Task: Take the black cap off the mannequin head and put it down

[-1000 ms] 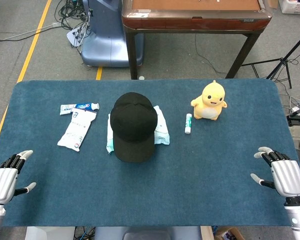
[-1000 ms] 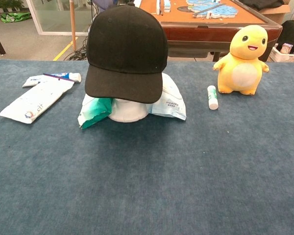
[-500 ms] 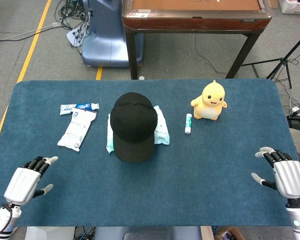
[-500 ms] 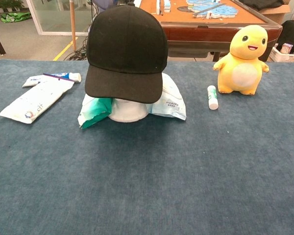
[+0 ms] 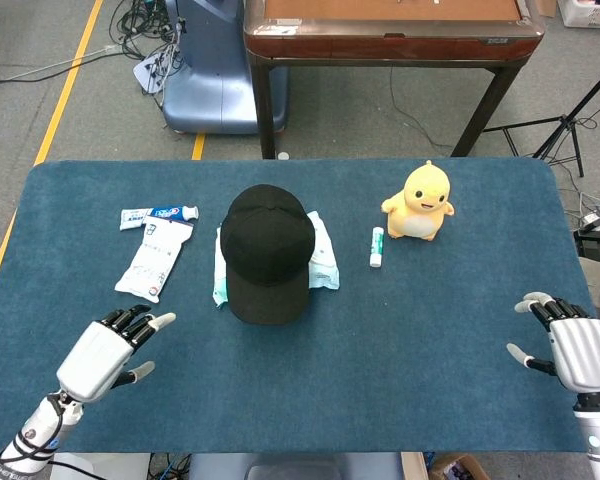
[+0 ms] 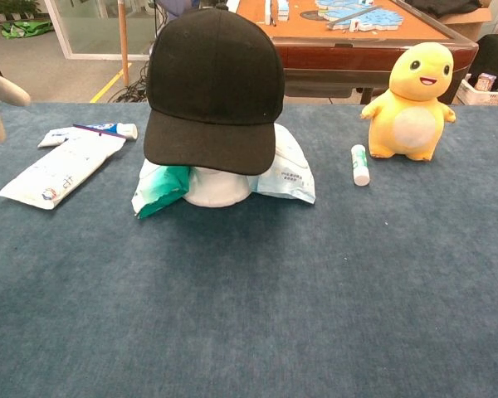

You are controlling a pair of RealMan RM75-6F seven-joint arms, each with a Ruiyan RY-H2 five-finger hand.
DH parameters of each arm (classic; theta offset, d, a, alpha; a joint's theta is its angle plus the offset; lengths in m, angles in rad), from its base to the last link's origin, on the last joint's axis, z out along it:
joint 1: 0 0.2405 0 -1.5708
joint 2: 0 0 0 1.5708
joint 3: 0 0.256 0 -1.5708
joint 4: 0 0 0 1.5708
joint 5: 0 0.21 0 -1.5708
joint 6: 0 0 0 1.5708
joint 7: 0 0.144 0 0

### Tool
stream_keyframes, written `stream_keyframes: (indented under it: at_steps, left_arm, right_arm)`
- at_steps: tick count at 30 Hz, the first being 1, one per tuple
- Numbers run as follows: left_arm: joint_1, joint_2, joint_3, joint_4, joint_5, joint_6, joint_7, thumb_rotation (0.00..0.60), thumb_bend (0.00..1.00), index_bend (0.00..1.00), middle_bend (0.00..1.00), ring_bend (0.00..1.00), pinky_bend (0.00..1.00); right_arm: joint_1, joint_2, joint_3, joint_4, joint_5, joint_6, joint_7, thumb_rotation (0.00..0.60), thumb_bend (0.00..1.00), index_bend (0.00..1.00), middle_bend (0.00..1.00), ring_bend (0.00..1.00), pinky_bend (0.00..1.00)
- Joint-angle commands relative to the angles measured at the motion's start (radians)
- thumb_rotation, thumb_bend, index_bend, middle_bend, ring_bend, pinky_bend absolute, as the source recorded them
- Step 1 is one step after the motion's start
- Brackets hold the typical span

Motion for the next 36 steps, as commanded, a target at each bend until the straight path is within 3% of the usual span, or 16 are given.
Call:
stream_keyframes:
  at_steps: [1,15,26,36]
  left_arm:
    - [-0.041,0.012,-0.02,-0.07,-0.026,-0.082,0.086,0.6,0.0,0.23,0.44,0.27,0.45]
    - [-0.17,-0.046,-0.087,-0.203,-0.157,-0.302,0.26,0.6,0.0,0.23,0.45,0.27,0.45]
    - [-0.239,-0.092,-0.116,-0.245,-0.242,-0.38,0.328,0.6,0.0,0.24,0.46,0.28,0.45]
    - [-0.276,-0.187,-0.147,-0.197,-0.298,-0.363,0.388,0.6,0.0,0.22,0.48,0.28,0.45]
  right_arm:
    - [-0.002,0.004,0.002,-0.001,0.003,0.001,0.009,0.6,0.08,0.39,0.34,0.34,0.44]
    - [-0.008,0.027,0.014,0.001,0.031,-0.002,0.075,0.6,0.08,0.39,0.34,0.34,0.44]
    - [-0.015,0.041,0.023,-0.007,0.061,-0.007,0.086,0.6,0.08,0.39,0.34,0.34,0.44]
    - [-0.014,0.053,0.026,-0.009,0.076,-0.023,0.102,0.6,0.08,0.39,0.34,0.34,0.44]
